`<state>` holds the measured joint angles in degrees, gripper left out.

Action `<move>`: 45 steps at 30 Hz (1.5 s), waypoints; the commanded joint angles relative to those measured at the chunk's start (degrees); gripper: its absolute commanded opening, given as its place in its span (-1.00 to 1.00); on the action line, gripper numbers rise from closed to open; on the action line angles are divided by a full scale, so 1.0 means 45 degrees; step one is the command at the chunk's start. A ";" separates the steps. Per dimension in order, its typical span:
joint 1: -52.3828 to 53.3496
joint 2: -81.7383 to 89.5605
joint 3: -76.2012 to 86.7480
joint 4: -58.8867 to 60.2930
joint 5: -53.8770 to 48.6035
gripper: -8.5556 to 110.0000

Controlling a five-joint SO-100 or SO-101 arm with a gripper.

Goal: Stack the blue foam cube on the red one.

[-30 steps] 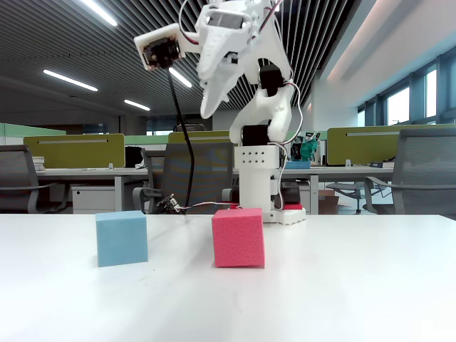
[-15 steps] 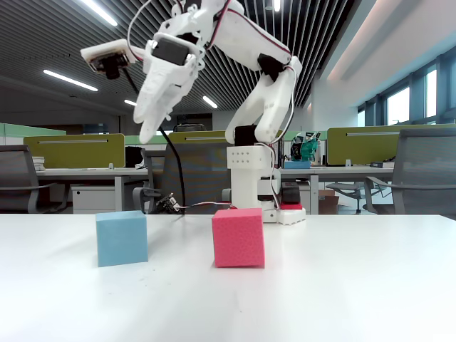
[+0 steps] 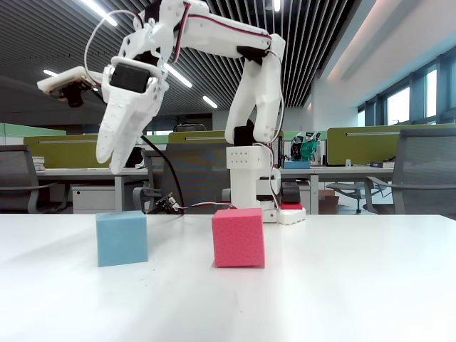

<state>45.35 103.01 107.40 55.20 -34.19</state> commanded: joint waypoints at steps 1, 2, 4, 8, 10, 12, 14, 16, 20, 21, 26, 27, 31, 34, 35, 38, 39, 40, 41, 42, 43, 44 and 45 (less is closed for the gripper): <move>0.0000 -0.0410 -0.0645 -0.0176 -0.0312 -0.37; -0.0039 -0.0625 -0.0625 -0.0234 -0.0332 -0.37; -0.0156 -0.1074 -0.0625 -0.0352 -0.0391 -0.37; -0.0371 -0.1758 -0.0586 -0.0801 -0.0391 -0.37; -0.0430 -0.2031 -0.0605 -0.0957 -0.0391 -0.37; -0.0469 -0.2285 -0.0605 -0.1094 -0.0391 -0.37; -0.0527 -0.2500 -0.0605 -0.1230 -0.0391 -0.37; -0.0586 -0.2637 -0.0625 -0.1250 -0.0391 -0.37; -0.0586 -0.2852 -0.0820 -0.1055 -0.0391 -0.37; -0.0566 -0.2891 -0.0938 -0.0898 -0.0391 -0.37; -0.0703 -0.3184 -0.0957 -0.0918 -0.0391 -0.37; -0.0723 -0.3223 -0.0938 -0.0937 -0.0391 -0.37; -0.0781 -0.3398 -0.0938 -0.1113 -0.0273 -0.38; -0.0781 -0.3535 -0.0938 -0.1191 -0.0273 -0.39; -0.0781 -0.3555 -0.0918 -0.1172 -0.0273 -0.39; -0.0781 -0.3574 -0.0898 -0.1172 -0.0273 -0.42; -0.0781 -0.3574 -0.0898 -0.1191 -0.0273 -0.43; -0.0781 -0.3594 -0.0898 -0.1230 -0.0254 -0.44; -0.0781 -0.3613 -0.0898 -0.1250 -0.0254 -0.45; -0.0781 -0.3613 -0.0918 -0.1250 -0.0254 -0.46; -0.0781 -0.3613 -0.0957 -0.1250 -0.0254 -0.47; -0.0781 -0.3613 -0.1016 -0.1211 -0.0254 -0.47; -0.0781 -0.3594 -0.1074 -0.1133 -0.0234 -0.48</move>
<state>42.10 86.57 106.17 50.19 -34.98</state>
